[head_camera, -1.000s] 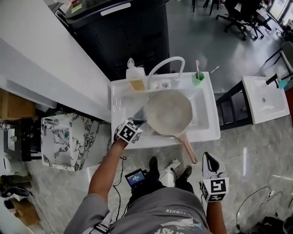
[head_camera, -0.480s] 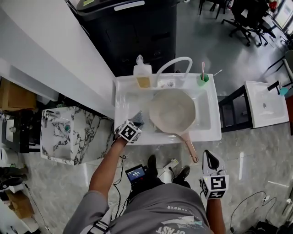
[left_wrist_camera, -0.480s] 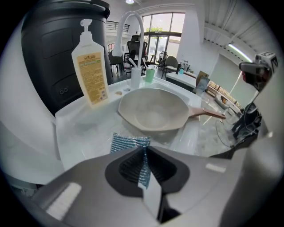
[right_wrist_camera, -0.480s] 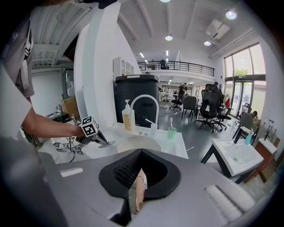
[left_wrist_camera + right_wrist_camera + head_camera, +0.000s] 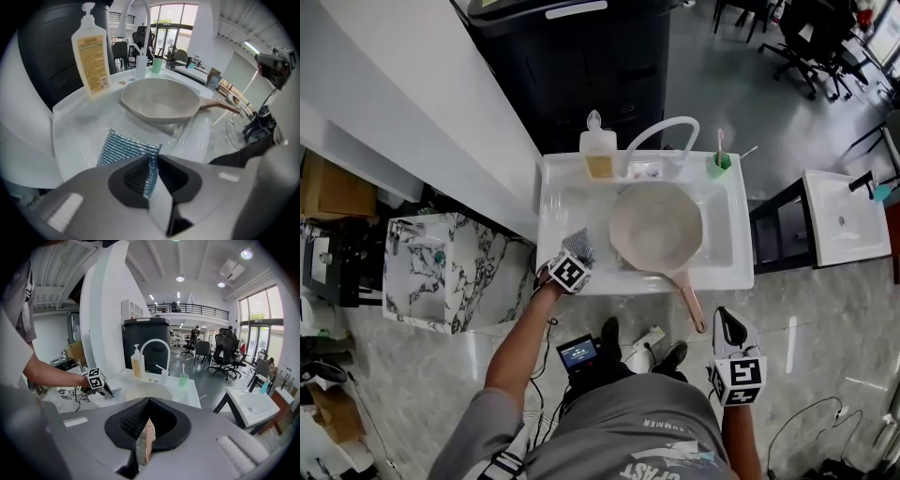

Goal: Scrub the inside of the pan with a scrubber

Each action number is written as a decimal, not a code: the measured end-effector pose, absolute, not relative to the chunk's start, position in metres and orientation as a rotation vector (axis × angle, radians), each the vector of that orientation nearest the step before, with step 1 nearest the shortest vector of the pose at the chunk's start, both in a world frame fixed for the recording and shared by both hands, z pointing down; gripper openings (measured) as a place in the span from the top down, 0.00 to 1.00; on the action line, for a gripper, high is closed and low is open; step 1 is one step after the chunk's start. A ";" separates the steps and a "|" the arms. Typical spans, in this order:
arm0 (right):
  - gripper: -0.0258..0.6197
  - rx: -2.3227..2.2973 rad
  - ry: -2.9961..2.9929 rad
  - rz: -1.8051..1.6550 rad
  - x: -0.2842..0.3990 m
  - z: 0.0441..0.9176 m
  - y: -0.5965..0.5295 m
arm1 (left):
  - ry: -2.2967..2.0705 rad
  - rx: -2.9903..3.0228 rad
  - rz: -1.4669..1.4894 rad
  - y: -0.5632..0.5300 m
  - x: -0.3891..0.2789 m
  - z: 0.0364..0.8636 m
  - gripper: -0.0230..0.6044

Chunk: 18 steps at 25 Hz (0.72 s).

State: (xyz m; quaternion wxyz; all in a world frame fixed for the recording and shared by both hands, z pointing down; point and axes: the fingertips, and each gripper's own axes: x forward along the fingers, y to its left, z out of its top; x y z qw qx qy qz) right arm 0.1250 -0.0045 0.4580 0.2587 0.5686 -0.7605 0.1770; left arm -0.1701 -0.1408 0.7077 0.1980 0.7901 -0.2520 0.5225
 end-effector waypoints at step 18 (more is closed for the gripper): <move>0.96 1.532 -2.090 0.478 0.122 0.455 0.002 | -0.786 2.274 1.453 -0.141 -0.182 0.661 0.78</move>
